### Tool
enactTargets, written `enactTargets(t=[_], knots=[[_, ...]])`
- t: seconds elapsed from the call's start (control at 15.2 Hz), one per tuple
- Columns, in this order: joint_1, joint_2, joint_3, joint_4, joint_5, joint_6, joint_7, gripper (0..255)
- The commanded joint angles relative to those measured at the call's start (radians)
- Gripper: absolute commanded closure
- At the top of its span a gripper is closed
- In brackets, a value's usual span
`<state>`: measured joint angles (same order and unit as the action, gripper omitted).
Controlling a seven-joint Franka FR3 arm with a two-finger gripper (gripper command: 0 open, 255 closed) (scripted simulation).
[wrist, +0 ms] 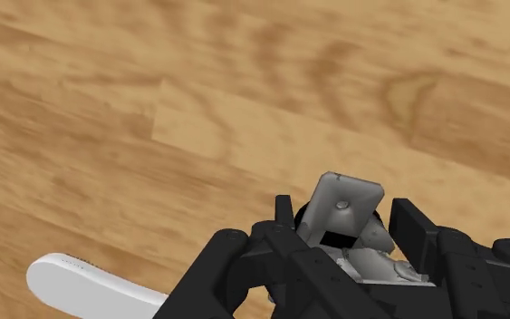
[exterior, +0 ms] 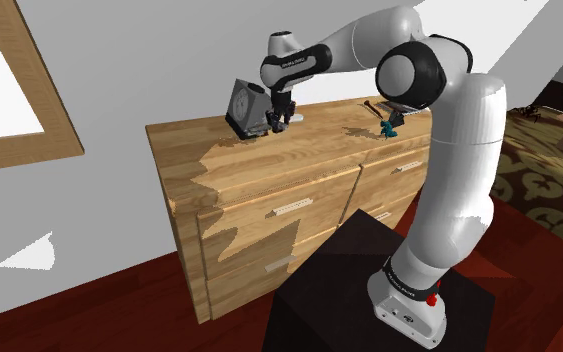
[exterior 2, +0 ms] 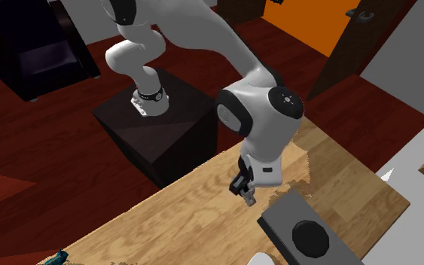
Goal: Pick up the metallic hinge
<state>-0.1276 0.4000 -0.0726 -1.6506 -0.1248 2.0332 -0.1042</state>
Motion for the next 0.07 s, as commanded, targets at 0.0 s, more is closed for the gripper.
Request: enactTargets(t=[0.0], knots=[[0.000,-0.005,0.000,0.002,0.000,-0.007,-0.002,255]])
